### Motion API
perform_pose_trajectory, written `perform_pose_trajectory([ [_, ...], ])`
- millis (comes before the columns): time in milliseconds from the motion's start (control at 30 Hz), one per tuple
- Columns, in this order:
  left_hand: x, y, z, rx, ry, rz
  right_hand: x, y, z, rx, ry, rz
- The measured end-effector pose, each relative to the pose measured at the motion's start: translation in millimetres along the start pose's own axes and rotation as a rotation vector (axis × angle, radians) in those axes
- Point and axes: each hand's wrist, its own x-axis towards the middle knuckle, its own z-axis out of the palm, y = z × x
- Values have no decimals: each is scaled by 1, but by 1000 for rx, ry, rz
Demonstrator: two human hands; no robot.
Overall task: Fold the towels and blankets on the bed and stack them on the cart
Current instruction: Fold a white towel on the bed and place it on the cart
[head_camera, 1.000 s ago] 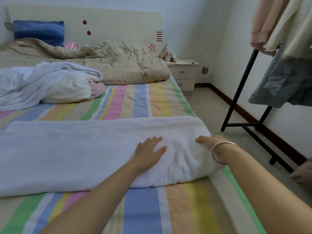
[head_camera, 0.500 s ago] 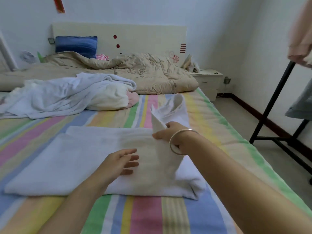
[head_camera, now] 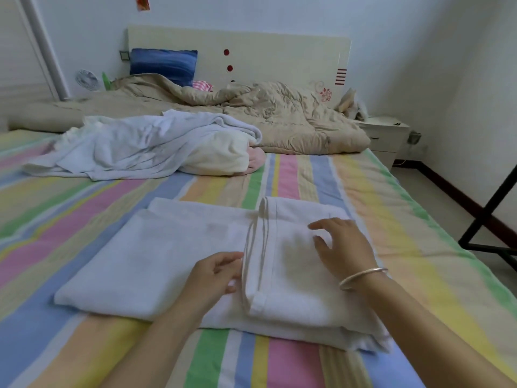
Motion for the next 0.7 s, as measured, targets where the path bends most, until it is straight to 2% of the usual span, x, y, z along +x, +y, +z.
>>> perform_pose_trajectory([
  [67,11,7,9,136,28,66,0,21,1,-184,-144,27],
  [133,23,15,19,177,25,87,-3,29,8,-210,-289,70],
  [200,36,21,30,221,53,45,-8,30,15,-222,-350,59],
  [267,49,24,37,300,112,-2,-10,30,15,-226,-357,54],
  [433,59,31,43,321,204,-103,-12,32,16,-172,-386,74],
  [600,58,34,54,328,99,-137,-16,31,17,-168,-363,74],
  [700,58,36,58,511,91,-151,-16,31,17,-168,-362,73],
])
